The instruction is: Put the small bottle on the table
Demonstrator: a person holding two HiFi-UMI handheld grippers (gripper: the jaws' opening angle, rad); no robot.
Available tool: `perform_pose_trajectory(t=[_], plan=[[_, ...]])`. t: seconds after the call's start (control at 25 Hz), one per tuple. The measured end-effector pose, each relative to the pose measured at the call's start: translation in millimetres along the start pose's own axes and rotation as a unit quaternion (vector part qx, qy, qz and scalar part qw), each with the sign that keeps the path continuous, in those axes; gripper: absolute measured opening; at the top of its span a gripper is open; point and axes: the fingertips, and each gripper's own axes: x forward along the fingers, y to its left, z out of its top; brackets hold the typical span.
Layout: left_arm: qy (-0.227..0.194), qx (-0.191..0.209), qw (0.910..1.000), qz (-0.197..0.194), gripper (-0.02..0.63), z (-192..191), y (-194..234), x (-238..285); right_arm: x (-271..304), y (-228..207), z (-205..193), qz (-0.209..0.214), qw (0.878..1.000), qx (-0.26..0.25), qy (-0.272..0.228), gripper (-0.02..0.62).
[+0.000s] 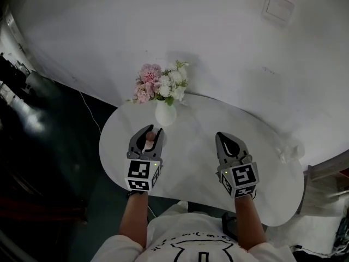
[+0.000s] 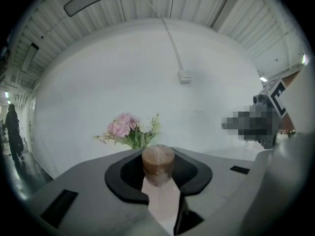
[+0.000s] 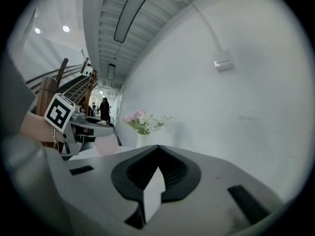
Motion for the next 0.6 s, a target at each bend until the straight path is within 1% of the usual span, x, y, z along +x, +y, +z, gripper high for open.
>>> perform_pose_trajectory(t=[0.28,0.6], plan=[[0.030,-0.009,0.9994,-0.015,0.116,-31,-4,20,14,7,-25,0.011,1.000,0.002,0.026,-0.008],[0.062,-0.024,0.9974,-0.026,0.117,-63,-4,46,27,6,-39,0.011,0.999,0.013,0.038,-0.008]])
